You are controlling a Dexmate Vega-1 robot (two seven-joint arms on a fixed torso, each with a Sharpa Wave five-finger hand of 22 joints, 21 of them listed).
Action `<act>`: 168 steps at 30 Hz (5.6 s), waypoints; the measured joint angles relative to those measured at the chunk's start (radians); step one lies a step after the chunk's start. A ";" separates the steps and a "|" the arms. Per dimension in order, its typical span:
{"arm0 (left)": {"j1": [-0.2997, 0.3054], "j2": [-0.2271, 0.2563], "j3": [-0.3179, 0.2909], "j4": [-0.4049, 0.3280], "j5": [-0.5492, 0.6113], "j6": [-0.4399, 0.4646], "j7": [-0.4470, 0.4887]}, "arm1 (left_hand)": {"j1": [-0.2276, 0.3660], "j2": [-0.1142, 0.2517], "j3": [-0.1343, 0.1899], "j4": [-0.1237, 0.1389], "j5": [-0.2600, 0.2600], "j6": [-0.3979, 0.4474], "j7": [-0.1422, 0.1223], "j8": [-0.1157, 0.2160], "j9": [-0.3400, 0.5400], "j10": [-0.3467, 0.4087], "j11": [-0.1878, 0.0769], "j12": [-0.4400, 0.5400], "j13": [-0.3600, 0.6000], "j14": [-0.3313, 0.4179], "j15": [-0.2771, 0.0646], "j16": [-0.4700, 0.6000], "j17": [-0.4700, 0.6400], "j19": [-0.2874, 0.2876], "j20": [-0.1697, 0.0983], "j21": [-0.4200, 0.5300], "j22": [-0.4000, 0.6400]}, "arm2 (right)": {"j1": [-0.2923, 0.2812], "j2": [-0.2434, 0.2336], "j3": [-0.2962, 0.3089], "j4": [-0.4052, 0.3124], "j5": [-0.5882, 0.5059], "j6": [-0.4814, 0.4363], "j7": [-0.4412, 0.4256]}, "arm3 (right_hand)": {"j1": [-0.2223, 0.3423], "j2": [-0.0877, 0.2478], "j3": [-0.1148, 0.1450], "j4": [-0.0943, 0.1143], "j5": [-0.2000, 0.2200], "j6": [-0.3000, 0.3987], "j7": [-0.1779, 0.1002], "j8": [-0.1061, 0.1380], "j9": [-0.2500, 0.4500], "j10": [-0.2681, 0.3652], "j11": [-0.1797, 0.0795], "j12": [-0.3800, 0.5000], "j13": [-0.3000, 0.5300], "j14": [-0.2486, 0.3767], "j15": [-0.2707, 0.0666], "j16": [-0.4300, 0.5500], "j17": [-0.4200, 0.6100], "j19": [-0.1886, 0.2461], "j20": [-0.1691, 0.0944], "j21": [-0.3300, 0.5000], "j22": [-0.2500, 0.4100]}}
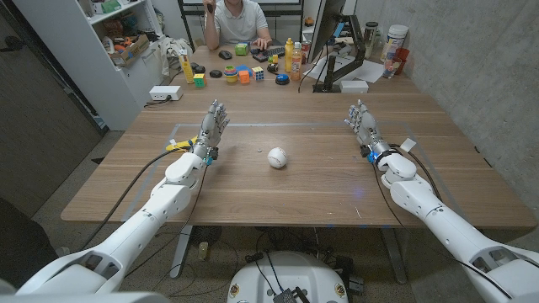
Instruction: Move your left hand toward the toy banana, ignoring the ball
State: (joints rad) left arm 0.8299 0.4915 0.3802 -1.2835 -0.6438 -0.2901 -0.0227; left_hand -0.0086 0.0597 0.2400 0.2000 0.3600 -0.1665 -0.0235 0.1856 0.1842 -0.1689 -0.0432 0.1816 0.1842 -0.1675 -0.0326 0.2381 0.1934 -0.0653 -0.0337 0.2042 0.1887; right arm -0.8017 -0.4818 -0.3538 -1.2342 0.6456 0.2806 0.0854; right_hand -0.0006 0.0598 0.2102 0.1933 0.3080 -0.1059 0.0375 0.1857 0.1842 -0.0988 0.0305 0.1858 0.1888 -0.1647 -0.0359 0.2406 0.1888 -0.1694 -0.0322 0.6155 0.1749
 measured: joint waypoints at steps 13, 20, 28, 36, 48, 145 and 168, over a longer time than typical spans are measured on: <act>-0.008 -0.007 0.015 0.005 0.038 -0.005 0.029 | 0.000 0.000 0.000 0.000 0.000 0.000 0.000 0.000 0.000 0.000 0.000 0.004 0.000 0.000 0.000 0.000 0.000 0.000 0.000 0.000 0.000 | 0.008 0.046 0.059 0.035 -0.042 -0.025 0.056 | 0.000 0.000 0.000 0.000 0.000 0.000 0.000 0.000 0.000 0.000 0.000 0.000 0.000 0.000 0.000 0.000 0.000 0.000 0.000 0.000 0.000; -0.003 0.004 0.020 -0.017 0.080 -0.014 0.067 | 0.000 0.000 0.000 0.000 0.000 -0.007 -0.022 0.016 0.000 -0.005 -0.009 0.015 0.000 0.000 0.000 0.010 0.000 0.009 0.000 0.005 0.000 | 0.008 0.068 0.086 0.048 -0.063 -0.032 0.077 | 0.000 0.000 0.000 0.000 0.000 0.000 0.000 0.000 0.000 0.000 0.000 0.000 0.000 0.000 0.000 -0.001 0.000 0.000 0.000 0.000 0.000; 0.023 0.035 0.020 -0.083 0.182 -0.021 0.173 | 0.007 0.007 0.008 -0.008 0.000 -0.007 -0.076 0.026 0.000 -0.005 -0.020 0.022 0.000 -0.001 0.001 0.014 -0.003 0.030 0.007 0.010 0.000 | 0.014 0.091 0.108 0.070 -0.084 -0.036 0.101 | 0.000 0.000 0.000 0.000 0.000 -0.004 0.004 0.000 0.000 0.000 0.000 0.000 0.000 0.000 0.000 -0.001 0.000 0.000 0.000 0.000 0.000; 0.060 0.078 0.020 -0.206 0.395 0.109 0.390 | 0.063 0.027 0.031 -0.048 0.011 0.037 -0.144 0.026 -0.003 0.022 -0.054 0.026 0.000 0.010 0.014 0.029 -0.012 0.076 0.065 0.014 -0.007 | 0.024 0.113 0.126 0.097 -0.099 -0.036 0.119 | 0.000 0.000 0.000 0.000 0.000 -0.005 0.005 0.000 0.000 0.000 0.000 0.000 0.000 0.000 0.000 -0.001 0.000 0.000 0.000 -0.001 0.000; 0.089 0.116 0.053 -0.377 0.725 0.420 0.675 | 0.093 0.042 0.038 -0.072 0.017 0.067 -0.184 0.026 -0.003 0.063 -0.069 0.026 0.000 0.041 0.005 0.029 -0.012 0.077 0.084 0.007 -0.008 | 0.042 0.133 0.140 0.137 -0.118 -0.036 0.139 | 0.000 0.000 0.000 0.000 0.000 -0.005 0.005 0.000 0.000 0.000 0.000 0.000 0.000 0.000 0.000 -0.001 0.000 0.000 0.000 -0.006 0.000; -0.258 0.013 0.440 0.133 1.009 1.020 0.710 | 0.162 0.062 0.052 -0.077 0.009 0.096 -0.200 0.046 0.027 0.016 -0.073 0.015 0.033 0.000 0.000 -0.016 0.009 -0.055 0.173 -0.012 -0.005 | 0.208 0.190 0.147 0.452 -0.150 0.055 0.235 | 0.000 0.000 0.000 0.000 0.000 -0.010 0.011 0.000 -0.001 0.000 0.000 0.000 -0.001 0.004 0.014 -0.001 -0.001 0.000 0.000 -0.043 -0.001; -0.245 0.038 0.444 0.091 0.993 1.013 0.716 | 0.156 0.067 0.052 -0.069 0.009 0.093 -0.196 0.046 0.027 0.016 -0.073 0.015 0.033 0.000 0.000 -0.016 0.009 -0.050 0.167 -0.012 -0.006 | 0.188 0.186 0.146 0.415 -0.151 0.045 0.223 | 0.000 0.000 -0.004 -0.004 0.000 -0.010 0.011 0.000 -0.001 0.000 0.000 0.000 -0.001 0.004 0.014 -0.001 -0.001 0.000 0.000 -0.050 -0.001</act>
State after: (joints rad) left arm 0.5850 0.5300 0.8244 -1.1929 0.3490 0.7231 0.6930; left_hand 0.1478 0.1266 0.2923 0.1314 0.3688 -0.0734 -0.2198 0.2312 0.2115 -0.1528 -0.1161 0.1965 0.2167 -0.1672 -0.0324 0.2220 0.2025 -0.1149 0.1338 0.1926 0.1832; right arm -0.6139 -0.2960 -0.2074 -0.8191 0.4944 0.3255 0.3080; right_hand -0.0007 0.0597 0.2057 0.1890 0.3080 -0.1163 0.0484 0.1856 0.1835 -0.0984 0.0304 0.1858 0.1881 -0.1607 -0.0214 0.2399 0.1882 -0.1690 -0.0321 0.5651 0.1743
